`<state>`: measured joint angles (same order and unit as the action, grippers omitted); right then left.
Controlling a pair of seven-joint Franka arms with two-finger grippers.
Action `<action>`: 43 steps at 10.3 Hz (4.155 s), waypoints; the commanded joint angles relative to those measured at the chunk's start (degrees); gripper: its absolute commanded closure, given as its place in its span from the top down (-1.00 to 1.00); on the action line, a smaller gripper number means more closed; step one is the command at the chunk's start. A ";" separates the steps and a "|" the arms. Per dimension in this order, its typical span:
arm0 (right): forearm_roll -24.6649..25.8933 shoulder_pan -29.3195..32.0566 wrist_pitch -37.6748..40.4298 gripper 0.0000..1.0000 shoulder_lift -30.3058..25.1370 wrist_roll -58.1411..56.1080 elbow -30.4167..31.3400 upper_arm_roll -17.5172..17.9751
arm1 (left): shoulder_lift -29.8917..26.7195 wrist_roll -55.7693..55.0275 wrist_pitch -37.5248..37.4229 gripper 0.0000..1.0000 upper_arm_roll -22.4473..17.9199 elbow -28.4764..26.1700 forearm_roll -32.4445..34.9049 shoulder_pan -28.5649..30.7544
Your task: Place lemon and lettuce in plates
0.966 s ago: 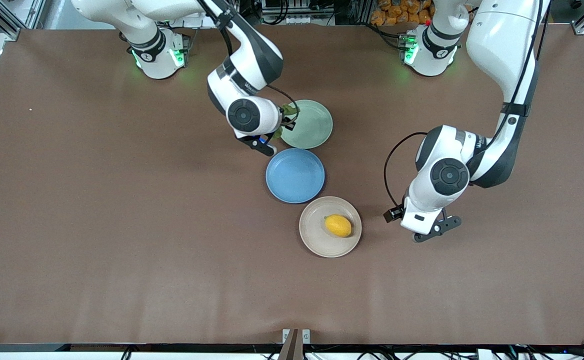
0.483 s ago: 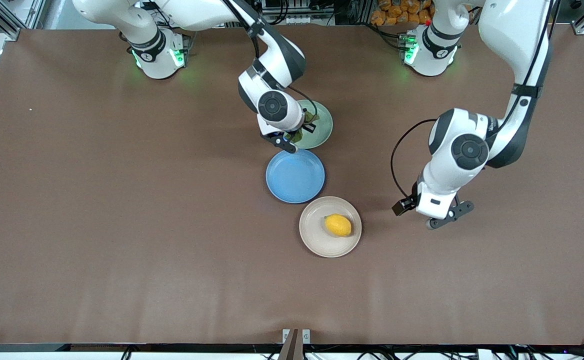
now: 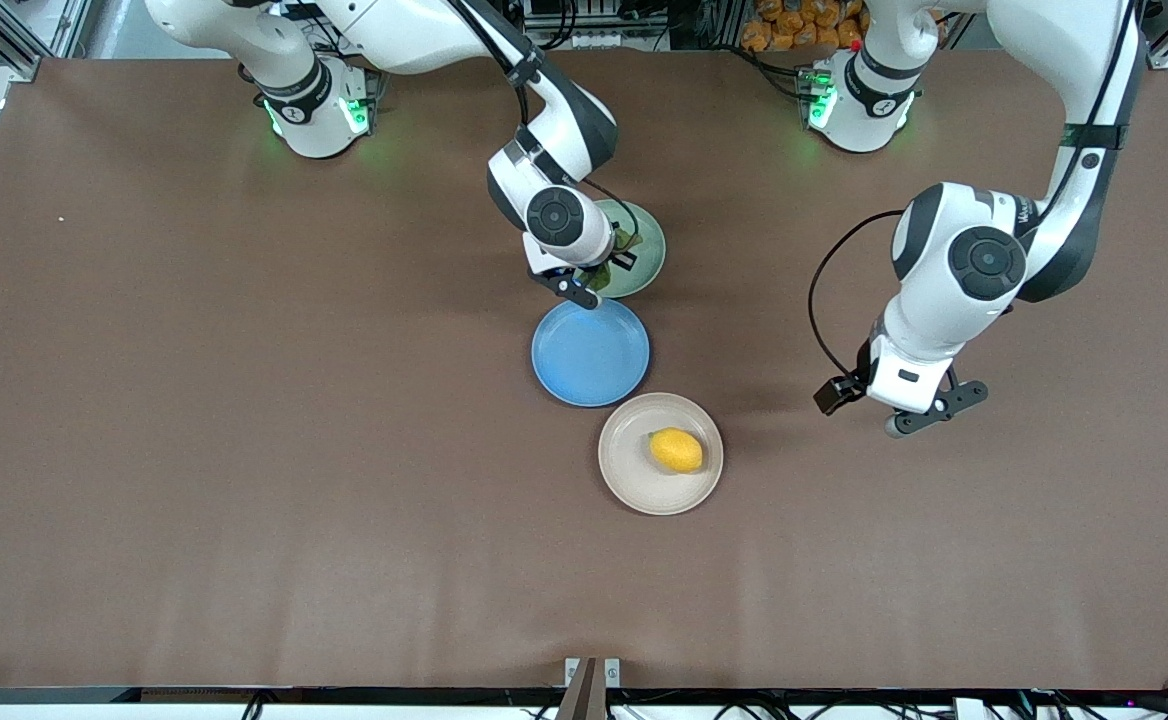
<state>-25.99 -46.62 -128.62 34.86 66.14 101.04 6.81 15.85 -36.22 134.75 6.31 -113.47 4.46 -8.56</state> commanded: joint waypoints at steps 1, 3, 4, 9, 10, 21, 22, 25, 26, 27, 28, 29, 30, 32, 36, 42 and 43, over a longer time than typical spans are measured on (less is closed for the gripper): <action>-0.04 -0.66 0.74 0.99 -0.49 0.48 -0.75 -0.57 | -3.01 10.77 -2.80 1.00 0.45 -1.84 0.03 1.96; 0.06 -0.49 2.05 1.00 -0.67 0.40 -2.24 -0.66 | -5.03 15.21 -6.33 1.00 0.63 -2.54 -0.06 2.40; 0.06 -0.05 5.97 1.00 -0.84 0.31 -4.25 -0.92 | -6.43 15.13 -6.34 1.00 0.72 -4.29 -0.23 2.32; 0.15 7.05 30.50 1.00 -1.46 -0.04 -15.50 -3.82 | -13.98 14.95 -6.25 1.00 1.60 -12.02 -2.26 2.32; 0.32 8.72 34.02 1.00 -2.16 -0.22 -16.39 -3.91 | -14.78 15.30 -6.34 1.00 1.60 -12.39 -2.35 2.40; 21.31 31.14 58.40 1.00 -9.37 -36.41 -16.84 -3.82 | -16.11 25.41 -29.60 1.00 0.98 12.55 -2.43 2.40; 22.98 31.67 58.31 1.00 -10.15 -37.65 -16.93 -3.82 | -16.02 25.32 -31.72 1.00 0.98 14.66 -2.61 2.58; 24.49 37.28 58.22 1.00 -12.18 -41.59 -20.07 -3.82 | -16.28 25.76 -36.83 1.00 0.89 18.02 -4.10 2.58; 24.67 38.78 58.13 1.00 -12.53 -44.92 -21.05 -3.91 | -16.72 26.02 -38.66 1.00 0.89 18.11 -4.10 2.58; 24.75 40.10 57.96 1.00 -13.14 -46.78 -21.84 -3.91 | -18.21 27.42 -39.99 1.00 0.81 18.02 -4.10 2.58; 24.58 41.25 57.61 1.00 -14.20 -48.45 -22.46 -3.82 | -18.92 28.22 -40.78 1.00 0.72 18.02 -4.02 2.67; 24.58 42.04 57.52 1.00 -14.64 -50.12 -23.16 -3.91 | -19.79 28.22 -40.88 1.00 0.72 18.11 -3.93 2.58; 24.67 42.92 57.52 1.00 -15.34 -51.45 -24.56 -3.91 | -20.41 28.05 -41.05 1.00 0.72 18.11 -3.93 2.58; 24.67 43.63 57.52 1.00 -15.70 -51.90 -27.11 -3.82 | -21.47 28.14 -42.63 1.00 0.72 18.20 -4.10 2.58; 24.49 43.63 58.04 1.00 -19.91 -52.33 -28.26 -3.91 | -21.48 28.14 -42.81 1.00 0.37 19.33 -4.37 2.58; 25.55 43.37 62.97 1.00 -25.98 -56.03 -25.64 -3.73 | -20.68 31.04 -43.87 1.00 -1.74 21.36 -7.18 2.58; 25.55 43.37 61.66 1.00 -26.68 -56.03 -24.24 -3.73 | -20.07 31.12 -44.04 1.00 -1.74 21.45 -6.66 2.49</action>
<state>-1.73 -3.87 -65.39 10.33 10.95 73.30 2.27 -5.20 -6.61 92.05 4.72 -93.30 -1.95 -6.09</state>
